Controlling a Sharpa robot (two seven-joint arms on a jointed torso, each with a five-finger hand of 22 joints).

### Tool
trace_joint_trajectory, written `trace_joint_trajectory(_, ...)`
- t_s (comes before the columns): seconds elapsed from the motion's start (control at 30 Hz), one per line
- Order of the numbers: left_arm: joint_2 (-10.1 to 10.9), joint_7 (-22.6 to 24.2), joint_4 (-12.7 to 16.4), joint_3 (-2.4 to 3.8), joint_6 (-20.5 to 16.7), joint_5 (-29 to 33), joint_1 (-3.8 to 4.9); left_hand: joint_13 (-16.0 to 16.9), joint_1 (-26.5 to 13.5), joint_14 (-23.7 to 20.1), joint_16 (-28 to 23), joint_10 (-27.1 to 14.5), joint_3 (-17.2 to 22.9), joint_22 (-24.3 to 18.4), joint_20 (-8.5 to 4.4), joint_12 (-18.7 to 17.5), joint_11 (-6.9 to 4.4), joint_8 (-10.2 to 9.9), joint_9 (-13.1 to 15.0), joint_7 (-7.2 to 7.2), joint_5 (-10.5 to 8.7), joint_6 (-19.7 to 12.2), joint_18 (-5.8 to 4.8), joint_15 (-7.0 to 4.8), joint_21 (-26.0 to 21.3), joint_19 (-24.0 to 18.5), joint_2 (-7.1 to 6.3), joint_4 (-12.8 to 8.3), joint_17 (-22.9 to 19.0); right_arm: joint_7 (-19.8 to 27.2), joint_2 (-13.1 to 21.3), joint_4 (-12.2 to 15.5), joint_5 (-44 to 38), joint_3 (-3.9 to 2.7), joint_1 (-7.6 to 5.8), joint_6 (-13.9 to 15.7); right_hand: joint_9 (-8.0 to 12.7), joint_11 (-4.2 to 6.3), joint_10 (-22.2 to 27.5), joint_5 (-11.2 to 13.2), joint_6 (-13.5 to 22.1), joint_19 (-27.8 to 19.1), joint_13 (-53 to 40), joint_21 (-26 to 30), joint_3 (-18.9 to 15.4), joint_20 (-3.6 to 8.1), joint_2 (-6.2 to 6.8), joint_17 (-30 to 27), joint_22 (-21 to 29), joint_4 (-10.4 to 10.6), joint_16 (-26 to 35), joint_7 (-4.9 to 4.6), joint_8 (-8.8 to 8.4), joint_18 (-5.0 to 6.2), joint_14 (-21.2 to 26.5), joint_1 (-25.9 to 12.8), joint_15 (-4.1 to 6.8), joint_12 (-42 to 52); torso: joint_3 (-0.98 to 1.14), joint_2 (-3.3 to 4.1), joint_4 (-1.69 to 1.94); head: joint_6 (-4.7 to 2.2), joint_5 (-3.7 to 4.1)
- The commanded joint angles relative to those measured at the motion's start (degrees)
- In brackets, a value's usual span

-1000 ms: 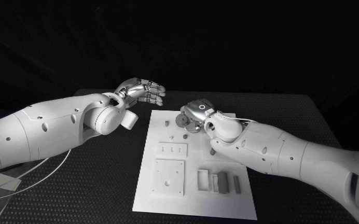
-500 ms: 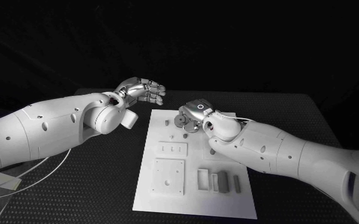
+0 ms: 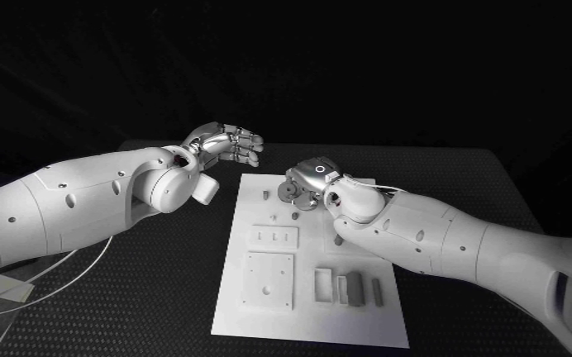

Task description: Assemble the parts on the task board

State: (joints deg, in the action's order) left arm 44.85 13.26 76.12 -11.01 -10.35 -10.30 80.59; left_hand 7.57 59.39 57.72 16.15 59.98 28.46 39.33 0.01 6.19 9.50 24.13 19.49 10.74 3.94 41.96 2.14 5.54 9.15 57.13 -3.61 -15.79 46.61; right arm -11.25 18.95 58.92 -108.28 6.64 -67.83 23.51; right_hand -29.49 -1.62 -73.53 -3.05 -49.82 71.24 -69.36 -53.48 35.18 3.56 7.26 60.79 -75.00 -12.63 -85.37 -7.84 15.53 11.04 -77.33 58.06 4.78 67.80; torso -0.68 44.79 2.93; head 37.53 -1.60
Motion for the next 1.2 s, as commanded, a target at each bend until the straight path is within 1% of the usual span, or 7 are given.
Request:
trace_joint_trajectory(0.03, 0.0, 0.4, 0.2, 0.05, 0.5, -0.1, 0.08, 0.1, -0.2, 0.6, -0.2, 0.2, -0.1, 0.1, -0.2, -0.3, 0.17, -0.2, 0.0, 1.43, -0.37, 0.0, 0.53, 0.0, -0.4, 0.1, -0.27, 0.0, 0.1, -1.1, 0.5, 0.1, -1.1, 0.54, 0.66, -4.3, -0.2, 0.04, 0.3, -0.3, -0.9, 0.0, -0.1, 0.3, 0.0, 0.31, -0.01, 0.1, -0.9, 0.3, 0.0, -0.18, 0.34, 3.96, -0.2, 0.3, -0.3, 0.2, 0.01, 0.0, -0.04, -0.01, 0.08)
trace_joint_trajectory(0.17, 0.0, 0.4, 0.1, 0.05, 0.5, -0.1, 0.08, 0.1, -0.2, 0.6, -0.2, 0.2, -0.1, 0.1, -0.2, -0.3, 0.17, -0.2, 0.0, 1.43, -0.37, 0.0, 0.53, 0.0, -0.4, 0.1, -0.28, 0.0, 0.1, -1.4, 0.7, 0.4, -1.3, 0.61, 0.69, -4.3, -0.2, 0.13, 0.2, -0.4, -1.2, 0.0, -0.1, 0.2, -0.1, 0.31, 0.06, 0.1, -0.9, 0.4, 0.0, -0.09, 0.48, 3.96, -0.1, 0.2, -0.22, 0.3, 0.04, 0.01, -0.06, -0.06, 0.15)
trace_joint_trajectory(0.37, 0.0, 0.4, 0.1, 0.05, 0.5, -0.1, 0.08, 0.1, -0.2, 0.6, -0.2, 0.2, -0.1, 0.1, -0.2, -0.4, 0.17, -0.2, 0.0, 1.43, -0.37, 0.0, 0.53, 0.0, -0.4, 0.1, -0.29, 0.0, 0.1, -2.1, 1.0, 0.8, -2.0, 0.65, 0.75, -3.8, -0.4, 0.38, 0.2, -0.4, -2.0, 0.0, 0.0, 0.2, -0.2, 0.33, 0.09, 0.1, -1.0, 0.4, 0.0, 0.19, 0.94, 3.96, -0.1, 0.4, 0.01, 0.5, 0.03, 0.0, 0.06, 0.05, 0.07)
trace_joint_trajectory(0.67, 0.1, 0.5, 0.2, 0.05, 0.6, -0.1, 0.08, 0.1, -0.2, 0.6, -0.3, 0.2, -0.1, 0.1, -0.2, -0.4, 0.17, -0.2, 0.0, 1.43, -0.37, 0.0, 0.53, 0.0, -0.4, 0.1, -0.29, 0.0, 0.1, -3.5, 1.3, 1.6, -3.9, 0.75, 0.87, -2.7, -0.7, 0.59, 0.2, -0.4, -2.5, 0.1, 0.0, 0.2, -0.2, 0.34, 0.3, 0.2, -1.0, 0.5, 0.0, 0.39, 1.25, 3.96, -0.2, 0.4, 0.2, 0.6, 0.03, 0.0, 0.0, 0.1, -0.05)
trace_joint_trajectory(0.83, 0.2, 0.6, 0.2, 0.05, 0.2, -0.1, 0.08, 0.1, -0.2, 0.6, -0.3, 0.2, -0.1, 0.1, -0.21, -0.4, 0.17, -0.2, 0.0, 1.43, -0.37, 0.0, 0.53, 0.0, -0.4, 0.1, -0.29, 0.0, 0.1, -4.3, 1.7, 2.3, -5.5, 1.15, 0.9, -2.1, -0.7, 0.65, 0.2, -0.4, -2.6, 0.1, 0.1, 0.2, -0.3, 0.34, 0.52, 0.3, -1.0, 0.5, -0.1, 0.45, 1.31, 3.96, -0.2, 0.4, 0.27, 0.6, 0.01, -0.02, -0.02, 0.11, -0.02)
trace_joint_trajectory(1.0, 0.2, 0.6, 0.2, 0.05, 0.3, -0.1, 0.08, 0.1, -0.2, 0.6, -0.3, 0.2, -0.1, 0.1, -0.21, -0.4, 0.17, -0.2, 0.0, 1.43, -0.37, 0.0, 0.54, 0.0, -0.4, 0.1, -0.31, 0.0, 0.1, -5.3, 1.8, 3.2, -6.2, 1.61, 0.9, -1.1, -0.9, 0.77, 0.2, -0.4, -2.7, 0.2, 0.4, 0.3, 0.2, 0.42, 2.57, 0.2, -0.9, -0.1, 0.0, 0.58, 1.4, 3.96, -0.2, 1.8, 0.4, 0.6, 0.04, -0.01, -0.05, -0.06, -0.11)
trace_joint_trajectory(1.2, 0.2, 0.6, 0.2, 0.05, 0.3, -0.2, 0.08, 0.1, -0.1, 0.6, -0.3, 0.2, -0.1, 0.1, -0.22, -0.4, 0.16, -0.2, 0.0, 1.43, -0.36, 0.0, 0.55, -0.01, -0.5, 0.1, -0.42, -0.1, 0.2, -5.7, 1.7, 3.3, -6.4, 1.72, 0.92, 0.8, -1.2, 0.86, -0.2, -0.4, -3.1, 0.4, 0.3, 0.3, 0.4, 0.42, 2.85, 0.5, -0.9, 0.0, -0.1, 0.69, 1.67, 3.96, -0.4, 2.3, 0.47, 1.0, 0.01, -0.02, 0.01, -0.04, -0.04)
